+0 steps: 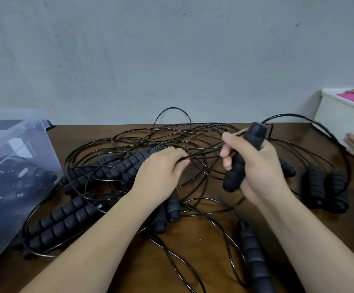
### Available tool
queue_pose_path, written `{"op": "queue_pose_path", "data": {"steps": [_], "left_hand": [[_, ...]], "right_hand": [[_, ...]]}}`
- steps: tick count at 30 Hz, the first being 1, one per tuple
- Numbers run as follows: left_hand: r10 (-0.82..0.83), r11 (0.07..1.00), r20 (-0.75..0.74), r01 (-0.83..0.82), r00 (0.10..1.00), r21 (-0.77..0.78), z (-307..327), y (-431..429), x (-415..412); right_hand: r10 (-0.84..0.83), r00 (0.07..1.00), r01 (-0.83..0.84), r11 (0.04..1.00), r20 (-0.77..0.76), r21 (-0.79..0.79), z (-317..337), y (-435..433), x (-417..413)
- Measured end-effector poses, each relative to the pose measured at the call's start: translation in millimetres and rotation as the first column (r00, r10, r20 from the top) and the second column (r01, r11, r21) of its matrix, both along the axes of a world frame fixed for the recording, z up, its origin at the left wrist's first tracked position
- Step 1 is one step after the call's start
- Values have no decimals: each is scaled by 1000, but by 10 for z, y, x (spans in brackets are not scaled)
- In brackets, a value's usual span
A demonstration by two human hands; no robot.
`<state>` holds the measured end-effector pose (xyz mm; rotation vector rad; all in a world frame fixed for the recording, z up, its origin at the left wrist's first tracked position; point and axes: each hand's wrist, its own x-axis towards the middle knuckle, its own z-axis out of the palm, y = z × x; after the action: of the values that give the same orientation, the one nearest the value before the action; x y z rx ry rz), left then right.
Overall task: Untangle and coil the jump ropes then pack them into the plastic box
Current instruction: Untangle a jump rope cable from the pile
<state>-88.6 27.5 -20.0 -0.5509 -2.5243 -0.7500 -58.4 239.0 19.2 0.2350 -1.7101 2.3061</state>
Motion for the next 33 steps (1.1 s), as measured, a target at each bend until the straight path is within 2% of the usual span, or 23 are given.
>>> {"op": "queue_pose_path", "data": {"steps": [5,10,13,18,21,24,28,33], "left_hand": [[29,1000,27,-29,999,-8,11,0,-16],[4,1000,-107,-5,994,-9,113,4,65],[-59,996,-163,47,985,-77,134,68,155],[-69,993,-131,55,989,-106,64,68,119],[-81,992,-100,70,992,-106,23,69,93],[-69,994,-95,61,993,-86,13,76,94],[-6,1000,-114,3,993,-25,38,6,31],[82,995,-93,-87,992,-43,80,-38,6]], "right_hand": [[2,1000,-2,1000,11,-7,-9,-27,-8],[47,999,-46,985,-1,166,-136,-130,-13],[61,998,-52,959,-25,280,-239,-227,-5],[-35,999,44,935,-32,351,-286,-243,-15],[-41,999,47,922,-22,385,-297,-239,-21],[-39,999,36,948,1,317,-264,-237,-3],[-75,997,75,995,-11,70,-81,-138,35],[-145,989,147,988,-40,46,-1,-53,31]]}}
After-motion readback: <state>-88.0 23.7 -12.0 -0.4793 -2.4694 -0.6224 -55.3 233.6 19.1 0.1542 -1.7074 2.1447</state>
